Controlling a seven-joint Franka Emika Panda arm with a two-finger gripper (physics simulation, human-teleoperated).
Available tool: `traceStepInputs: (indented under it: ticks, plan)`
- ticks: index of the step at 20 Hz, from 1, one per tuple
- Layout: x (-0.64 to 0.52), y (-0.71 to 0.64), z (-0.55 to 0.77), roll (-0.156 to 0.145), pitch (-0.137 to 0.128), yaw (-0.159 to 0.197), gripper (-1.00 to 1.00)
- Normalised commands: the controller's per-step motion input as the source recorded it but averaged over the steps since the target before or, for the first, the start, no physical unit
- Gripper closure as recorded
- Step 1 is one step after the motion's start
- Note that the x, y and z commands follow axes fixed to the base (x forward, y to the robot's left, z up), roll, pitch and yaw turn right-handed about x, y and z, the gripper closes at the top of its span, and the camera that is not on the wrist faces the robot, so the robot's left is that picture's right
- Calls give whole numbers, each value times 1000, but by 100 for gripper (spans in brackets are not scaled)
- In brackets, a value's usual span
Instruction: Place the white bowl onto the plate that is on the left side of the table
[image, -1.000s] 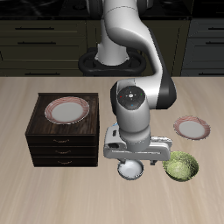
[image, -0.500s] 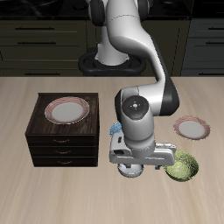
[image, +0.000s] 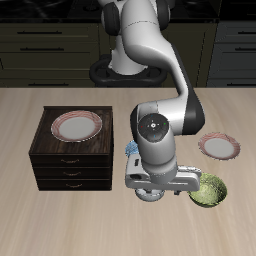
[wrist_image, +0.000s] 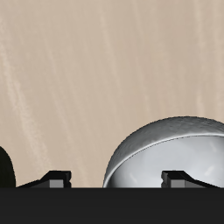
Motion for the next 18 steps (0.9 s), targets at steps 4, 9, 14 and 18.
traceStepInputs:
  ticks: [4,9,14,18]
  plan:
    - [-8,24,-8,6,5,8,100]
    - [-52,15,185,16,-26,-5,100]
    - [-1,-8,142,-1,-21,20,100]
    - [-55,-49,283,-13,-37,9,100]
